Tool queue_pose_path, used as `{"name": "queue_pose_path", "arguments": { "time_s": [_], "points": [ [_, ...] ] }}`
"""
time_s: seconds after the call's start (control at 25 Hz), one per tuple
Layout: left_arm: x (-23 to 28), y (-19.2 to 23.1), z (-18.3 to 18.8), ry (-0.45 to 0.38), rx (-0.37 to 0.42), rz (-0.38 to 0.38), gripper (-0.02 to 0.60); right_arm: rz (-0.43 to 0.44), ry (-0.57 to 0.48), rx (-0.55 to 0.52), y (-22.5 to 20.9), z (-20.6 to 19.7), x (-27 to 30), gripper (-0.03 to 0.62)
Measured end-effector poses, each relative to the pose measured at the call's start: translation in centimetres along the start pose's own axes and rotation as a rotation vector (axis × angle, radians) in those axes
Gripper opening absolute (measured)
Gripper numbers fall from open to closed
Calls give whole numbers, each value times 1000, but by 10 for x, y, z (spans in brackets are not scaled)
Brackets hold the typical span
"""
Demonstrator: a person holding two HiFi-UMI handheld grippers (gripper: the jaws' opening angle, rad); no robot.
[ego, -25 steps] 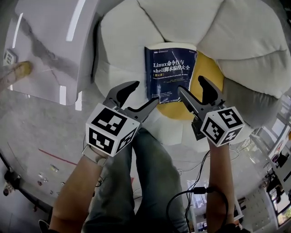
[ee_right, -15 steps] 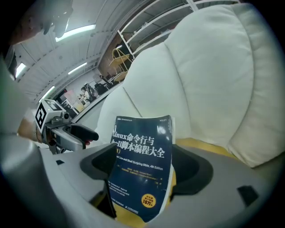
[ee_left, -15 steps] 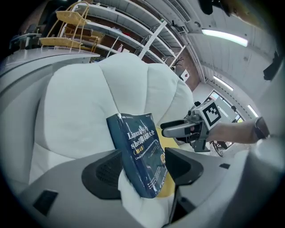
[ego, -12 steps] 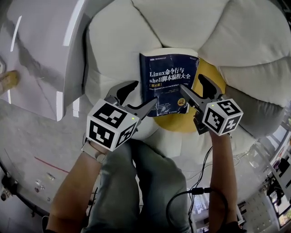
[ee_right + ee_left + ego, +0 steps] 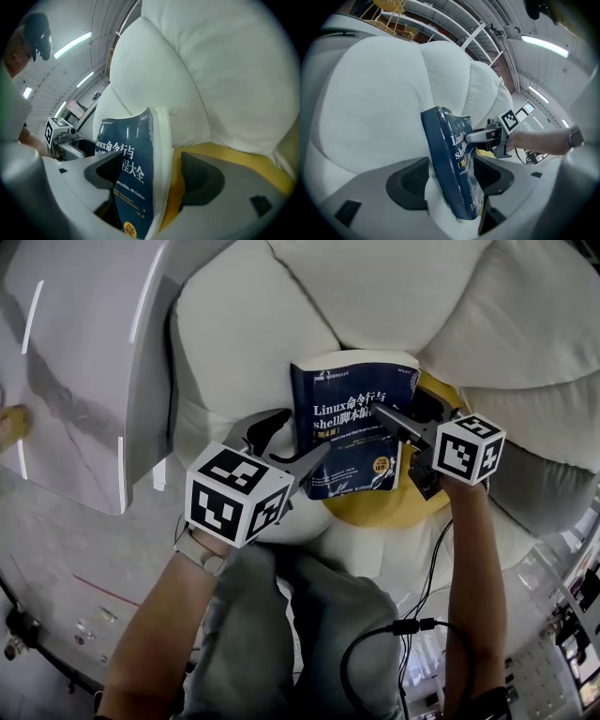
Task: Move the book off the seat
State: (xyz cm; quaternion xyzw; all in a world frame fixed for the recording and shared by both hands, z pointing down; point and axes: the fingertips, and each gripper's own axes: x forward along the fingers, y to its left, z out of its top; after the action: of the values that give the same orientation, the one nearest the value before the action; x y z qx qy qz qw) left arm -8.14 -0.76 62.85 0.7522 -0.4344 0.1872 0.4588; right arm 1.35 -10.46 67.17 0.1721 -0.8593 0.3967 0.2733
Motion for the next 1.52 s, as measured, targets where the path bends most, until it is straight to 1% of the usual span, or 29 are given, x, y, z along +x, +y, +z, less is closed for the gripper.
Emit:
{"name": "queue_pose_path", "arguments": {
  "time_s": [0.2, 0.28, 0.4, 0.6, 0.8, 0.88, 0.96, 1.0, 1.08, 1.16, 1.24, 1.32, 1.52],
  "points": [
    [7, 1, 1, 25, -57, -28, 284, 134, -28, 109, 4, -3, 4, 368],
    [10, 2, 1, 33, -77, -46, 284, 173, -30, 118, 5, -4, 7, 370],
    [14, 3, 2, 32, -81, -59, 282, 203, -7, 117, 4, -2, 12, 370],
    [18, 5, 1, 19, -89, -62, 283, 203, 7, 113, 4, -2, 16, 370],
    [25, 8, 1, -9, -85, -51, 282, 180, -12, 127, 1, -2, 15, 370],
    [25, 9, 0, -17, -76, -35, 282, 165, -41, 136, 1, -2, 11, 364],
    [25, 10, -1, -23, -59, -20, 280, 159, -84, 149, 3, -2, 4, 334],
    [25, 10, -1, -27, -47, -11, 277, 162, -101, 156, 5, -2, 0, 307],
    [23, 12, -1, -34, -27, 3, 268, 180, -120, 166, 11, 1, -7, 227],
    [24, 15, 1, -38, -23, 7, 267, 212, -120, 164, 19, 5, -12, 179],
    [28, 17, -1, -38, -30, -1, 265, 230, -113, 155, 22, 4, -15, 164],
    [36, 20, -6, -35, -39, -13, 264, 227, -115, 152, 19, -1, -14, 163],
    [43, 26, -7, -41, -60, -44, 256, 223, -159, 171, 17, -3, -14, 161]
  ]
}}
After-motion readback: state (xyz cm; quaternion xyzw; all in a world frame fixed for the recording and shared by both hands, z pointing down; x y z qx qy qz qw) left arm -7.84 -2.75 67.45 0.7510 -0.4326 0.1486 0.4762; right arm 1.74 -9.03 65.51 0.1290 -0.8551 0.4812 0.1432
